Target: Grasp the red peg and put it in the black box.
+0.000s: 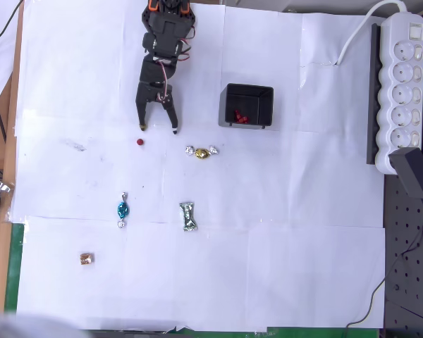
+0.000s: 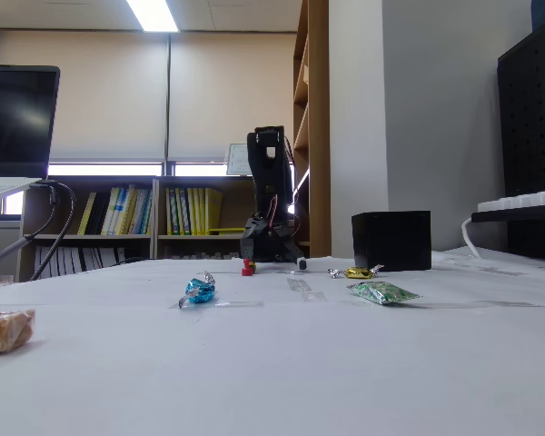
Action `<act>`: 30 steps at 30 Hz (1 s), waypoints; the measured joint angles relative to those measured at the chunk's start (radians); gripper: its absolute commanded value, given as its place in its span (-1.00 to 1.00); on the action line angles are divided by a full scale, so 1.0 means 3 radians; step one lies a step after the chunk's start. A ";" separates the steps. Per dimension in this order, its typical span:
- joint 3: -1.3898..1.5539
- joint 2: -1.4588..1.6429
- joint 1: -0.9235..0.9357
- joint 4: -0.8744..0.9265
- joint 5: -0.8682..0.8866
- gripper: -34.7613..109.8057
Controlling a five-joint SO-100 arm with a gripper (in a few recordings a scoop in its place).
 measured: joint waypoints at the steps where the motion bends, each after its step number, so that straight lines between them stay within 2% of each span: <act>1: 0.0031 0.0000 0.0061 -0.0015 0.0010 -0.01; 30: 0.0394 0.0179 0.0061 0.0026 0.0046 -0.01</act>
